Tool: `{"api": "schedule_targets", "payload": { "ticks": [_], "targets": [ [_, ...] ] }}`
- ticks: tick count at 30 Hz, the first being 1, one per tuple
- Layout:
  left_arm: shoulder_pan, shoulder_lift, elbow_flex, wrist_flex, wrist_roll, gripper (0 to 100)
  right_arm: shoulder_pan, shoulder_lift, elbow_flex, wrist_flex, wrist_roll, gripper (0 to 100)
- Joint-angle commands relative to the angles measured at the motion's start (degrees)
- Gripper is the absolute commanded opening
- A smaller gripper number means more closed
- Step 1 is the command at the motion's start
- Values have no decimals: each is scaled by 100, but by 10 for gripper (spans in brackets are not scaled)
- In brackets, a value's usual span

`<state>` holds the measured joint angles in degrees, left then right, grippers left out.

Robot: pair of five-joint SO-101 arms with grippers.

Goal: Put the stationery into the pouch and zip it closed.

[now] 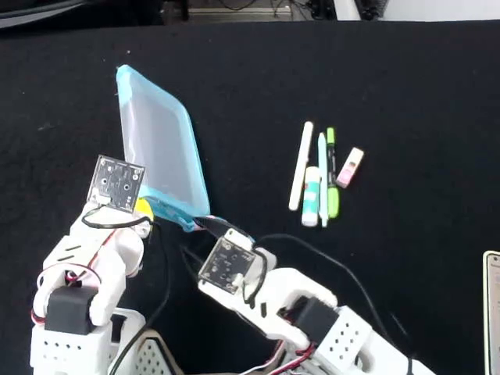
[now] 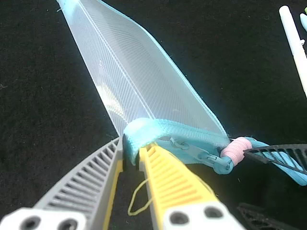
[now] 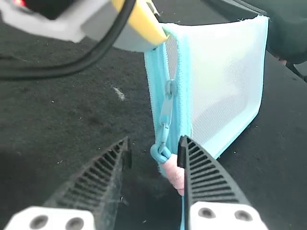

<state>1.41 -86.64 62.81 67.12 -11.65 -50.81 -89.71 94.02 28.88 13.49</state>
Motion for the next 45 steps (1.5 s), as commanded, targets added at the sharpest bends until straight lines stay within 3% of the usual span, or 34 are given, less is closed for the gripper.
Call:
{"api": "schedule_targets", "payload": {
  "ticks": [1,6,13,23,45],
  "targets": [
    [-13,-18,-110,-105,44,30,-44,681,-523,-132,-35,158],
    [-13,-18,-110,-105,44,30,-44,2325,-1402,-246,-246,153],
    [-13,-18,-66,-105,44,30,-35,3618,-1534,-1451,-475,99],
    [-13,-18,-57,-97,44,30,580,3723,-1508,-1864,-519,99],
    [-13,-18,-84,-97,53,30,598,3732,-1569,-1908,-475,99]
  ]
}}
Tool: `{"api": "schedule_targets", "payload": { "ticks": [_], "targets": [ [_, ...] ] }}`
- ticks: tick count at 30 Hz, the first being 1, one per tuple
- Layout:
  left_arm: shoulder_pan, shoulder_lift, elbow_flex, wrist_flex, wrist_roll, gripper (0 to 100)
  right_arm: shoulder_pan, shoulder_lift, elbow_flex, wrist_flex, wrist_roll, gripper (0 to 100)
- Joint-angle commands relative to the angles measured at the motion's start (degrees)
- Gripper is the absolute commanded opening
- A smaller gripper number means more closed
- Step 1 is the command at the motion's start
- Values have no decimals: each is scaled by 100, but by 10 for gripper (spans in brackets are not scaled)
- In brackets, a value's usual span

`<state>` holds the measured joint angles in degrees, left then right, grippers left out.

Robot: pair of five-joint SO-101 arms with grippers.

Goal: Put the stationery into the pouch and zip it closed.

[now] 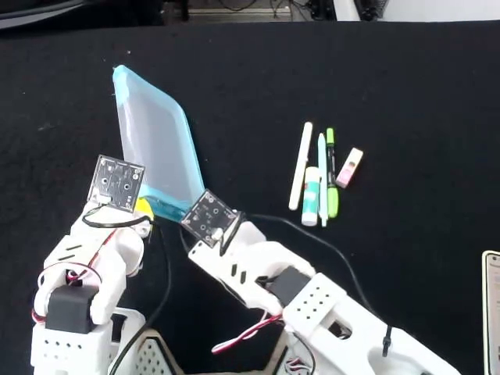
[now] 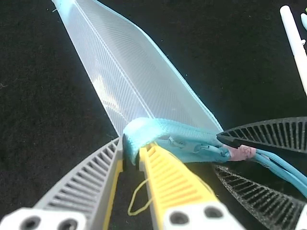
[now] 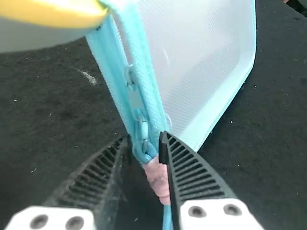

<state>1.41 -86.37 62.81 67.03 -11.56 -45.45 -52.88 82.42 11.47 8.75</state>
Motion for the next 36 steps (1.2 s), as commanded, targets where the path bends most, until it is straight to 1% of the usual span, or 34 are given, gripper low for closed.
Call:
{"api": "schedule_targets", "payload": {
  "ticks": [1,4,13,16,20,23,29,31,33,36],
  "targets": [
    [-13,-44,-75,-88,44,30,53,48,-418,-220,0,99],
    [-13,-44,-66,-88,44,30,53,57,-374,-422,0,99],
    [-13,-44,-101,-88,44,30,53,84,-321,-440,0,99],
    [-13,-44,-101,-88,44,30,53,400,-391,-501,0,99],
    [-13,-44,-110,-88,44,30,62,1130,-549,-914,9,99],
    [-13,-44,-110,-88,44,30,62,1543,-699,-1002,9,99],
    [-13,-44,-75,-88,35,31,70,1613,-734,-1002,9,95],
    [-13,-44,-66,-88,35,31,176,1613,-734,-1002,9,69],
    [-13,-44,-66,-88,35,31,387,1604,-752,-1002,9,12],
    [-22,-44,-66,-97,35,31,651,1349,-699,-949,0,11]
  ]
}}
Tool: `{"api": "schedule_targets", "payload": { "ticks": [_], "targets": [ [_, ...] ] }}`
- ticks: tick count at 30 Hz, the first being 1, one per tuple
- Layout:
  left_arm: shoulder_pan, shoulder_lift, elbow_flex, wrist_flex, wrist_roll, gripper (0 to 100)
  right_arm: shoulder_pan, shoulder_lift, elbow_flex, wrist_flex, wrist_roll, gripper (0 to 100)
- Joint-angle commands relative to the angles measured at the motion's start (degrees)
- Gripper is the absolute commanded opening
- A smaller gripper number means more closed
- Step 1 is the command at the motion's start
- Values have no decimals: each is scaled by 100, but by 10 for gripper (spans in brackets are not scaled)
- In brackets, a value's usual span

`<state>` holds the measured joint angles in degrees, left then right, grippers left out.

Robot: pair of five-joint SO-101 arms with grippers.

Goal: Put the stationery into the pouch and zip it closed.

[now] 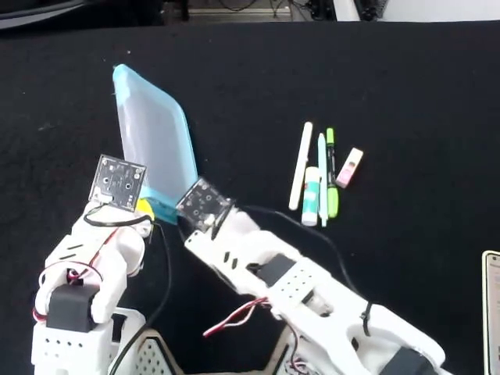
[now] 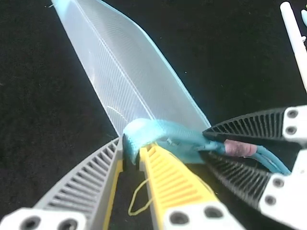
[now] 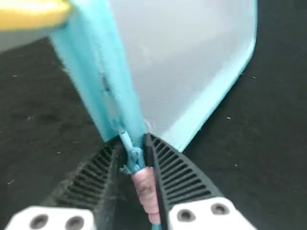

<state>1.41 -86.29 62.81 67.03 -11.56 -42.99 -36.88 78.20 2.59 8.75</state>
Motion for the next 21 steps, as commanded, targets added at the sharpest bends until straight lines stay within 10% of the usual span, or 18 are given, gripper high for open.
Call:
{"api": "schedule_targets", "payload": {
  "ticks": [1,21],
  "targets": [
    [-40,-53,-66,-97,35,30,475,-409,-233,26,0,11],
    [-514,9,-251,-378,18,32,1591,-3363,-277,2154,9,11]
  ]
}}
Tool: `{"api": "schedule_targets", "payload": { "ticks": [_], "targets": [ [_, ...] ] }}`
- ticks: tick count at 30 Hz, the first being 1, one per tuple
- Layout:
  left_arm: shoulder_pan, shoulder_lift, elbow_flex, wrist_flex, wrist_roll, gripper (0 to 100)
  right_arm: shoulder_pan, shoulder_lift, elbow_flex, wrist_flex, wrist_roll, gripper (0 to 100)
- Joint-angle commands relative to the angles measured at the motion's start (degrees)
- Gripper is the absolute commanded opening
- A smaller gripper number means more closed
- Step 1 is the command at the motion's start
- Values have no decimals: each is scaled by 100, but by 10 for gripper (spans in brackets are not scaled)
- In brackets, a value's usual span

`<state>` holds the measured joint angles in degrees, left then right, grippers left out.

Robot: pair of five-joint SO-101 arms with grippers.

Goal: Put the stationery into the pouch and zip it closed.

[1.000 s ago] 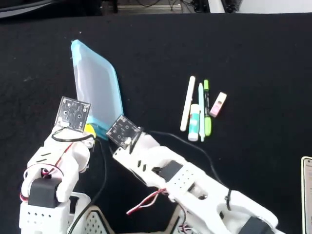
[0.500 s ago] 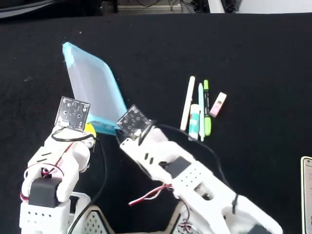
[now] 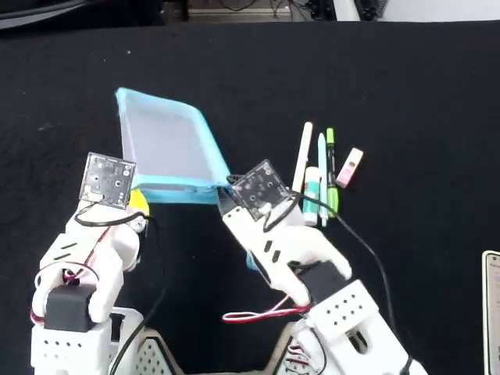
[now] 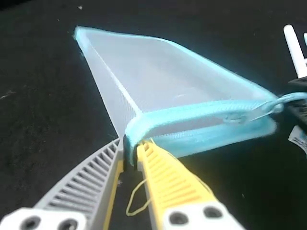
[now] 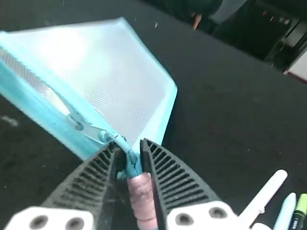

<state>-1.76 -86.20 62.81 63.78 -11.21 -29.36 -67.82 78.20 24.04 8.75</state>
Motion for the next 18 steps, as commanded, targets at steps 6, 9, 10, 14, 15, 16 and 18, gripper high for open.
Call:
{"api": "schedule_targets", "payload": {
  "ticks": [6,9,10,14,15,16,18],
  "targets": [
    [-664,141,-963,-35,-44,34,149,-233,-1156,659,492,11],
    [-716,633,-1305,211,-44,34,0,-233,-1666,1029,580,11],
    [-664,862,-1411,334,-44,34,-88,-224,-1780,1116,580,11],
    [-611,1741,-2141,791,-35,34,-185,-224,-1965,1196,642,11],
    [-611,1943,-2404,932,-35,34,-185,-224,-1982,1187,686,11],
    [-602,2145,-2686,1108,-35,34,-185,-224,-2035,1196,721,11],
    [-585,2549,-3275,1468,-44,43,-185,-189,-2097,1222,774,11]
  ]
}}
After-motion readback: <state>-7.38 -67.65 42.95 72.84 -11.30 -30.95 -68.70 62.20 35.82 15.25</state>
